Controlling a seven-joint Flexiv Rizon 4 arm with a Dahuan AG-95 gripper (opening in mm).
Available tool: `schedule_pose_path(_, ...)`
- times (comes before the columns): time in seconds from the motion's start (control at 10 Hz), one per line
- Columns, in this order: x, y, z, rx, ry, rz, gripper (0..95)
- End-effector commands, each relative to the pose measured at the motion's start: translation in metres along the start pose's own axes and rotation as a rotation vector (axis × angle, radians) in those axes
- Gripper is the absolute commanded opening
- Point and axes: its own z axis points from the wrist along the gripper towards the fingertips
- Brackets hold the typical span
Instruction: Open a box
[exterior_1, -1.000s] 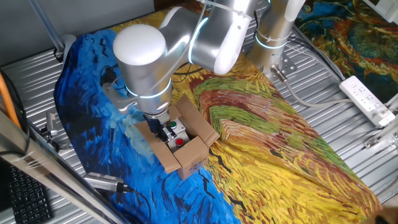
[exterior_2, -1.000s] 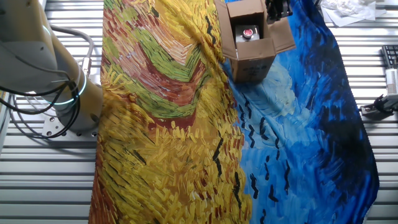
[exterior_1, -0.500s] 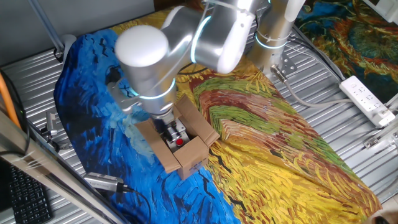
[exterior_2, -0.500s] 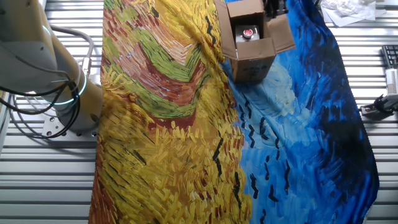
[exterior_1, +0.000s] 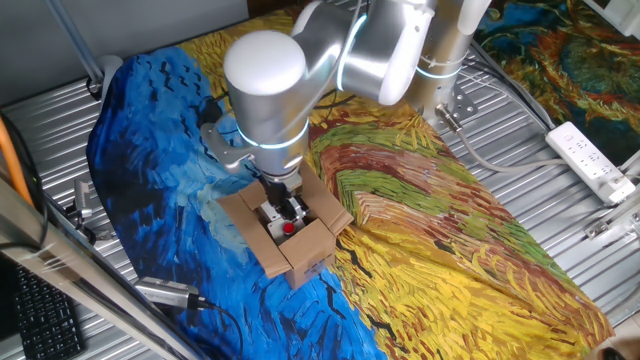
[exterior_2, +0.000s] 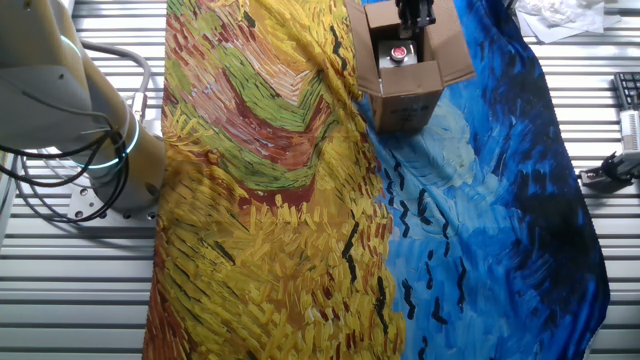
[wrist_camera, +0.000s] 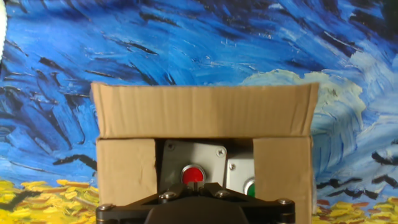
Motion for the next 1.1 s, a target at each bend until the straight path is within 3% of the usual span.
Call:
schedule_pose_path(0.1, 0.002, -0.001, 0.003, 0.003, -0.008, -0.001, 0.0)
schedule_pose_path(1.1, 0.006, -0.009, 0.021, 0.025, -0.017, -0.028, 0.0)
